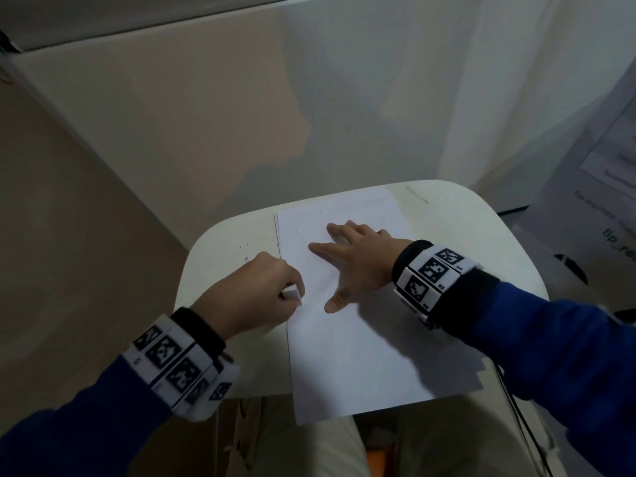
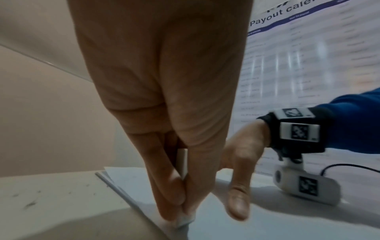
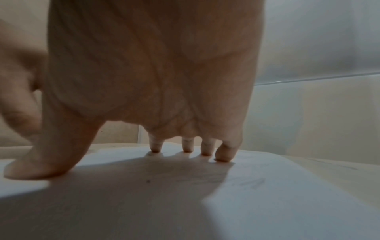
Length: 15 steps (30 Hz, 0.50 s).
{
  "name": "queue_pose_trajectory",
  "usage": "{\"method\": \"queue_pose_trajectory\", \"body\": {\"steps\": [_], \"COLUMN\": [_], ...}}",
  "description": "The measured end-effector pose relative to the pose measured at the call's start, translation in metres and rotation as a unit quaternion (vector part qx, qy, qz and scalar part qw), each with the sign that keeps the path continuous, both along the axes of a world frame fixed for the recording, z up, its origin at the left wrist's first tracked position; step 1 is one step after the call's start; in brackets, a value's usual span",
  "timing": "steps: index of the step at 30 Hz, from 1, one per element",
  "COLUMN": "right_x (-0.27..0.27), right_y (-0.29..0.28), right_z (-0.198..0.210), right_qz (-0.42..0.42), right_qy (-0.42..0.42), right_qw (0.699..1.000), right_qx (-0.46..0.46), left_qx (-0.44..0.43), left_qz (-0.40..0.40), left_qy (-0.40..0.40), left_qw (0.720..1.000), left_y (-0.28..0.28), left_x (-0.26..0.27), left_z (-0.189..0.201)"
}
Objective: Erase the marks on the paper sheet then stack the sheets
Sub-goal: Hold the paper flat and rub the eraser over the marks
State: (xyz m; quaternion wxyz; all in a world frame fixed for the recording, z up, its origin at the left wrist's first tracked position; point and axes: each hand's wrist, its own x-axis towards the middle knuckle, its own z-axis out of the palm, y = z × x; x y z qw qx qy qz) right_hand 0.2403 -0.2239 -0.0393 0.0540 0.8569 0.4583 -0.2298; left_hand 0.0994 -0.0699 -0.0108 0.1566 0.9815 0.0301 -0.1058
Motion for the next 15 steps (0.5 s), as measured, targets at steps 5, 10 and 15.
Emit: {"method": "queue_pose_trajectory", "body": {"steps": [5,10,15], "right_x": [0.0,0.001,0.001], "right_y": [0.001,0.0,-0.003], "right_z": [-0.001,-0.002,-0.001], "right_qz": [-0.003,0.0,0.0], "right_qy": [-0.001,0.0,0.013], "right_qw": [1.0,1.0,1.0], "right_qx": [0.005,0.006,0.005], "left_qx": [-0.006,-0.011,-0.015], "left_qz": [0.042,0.048,-0.014], "left_qy": [-0.083,-0.067,-0.017], "left_qw": [0.996,0.997,1.0], "left_y": [-0.004,-0.014,-0.021], "left_x": [0.03,0.023,0.006], "left_z": [0.003,-0.008,-0.005]}}
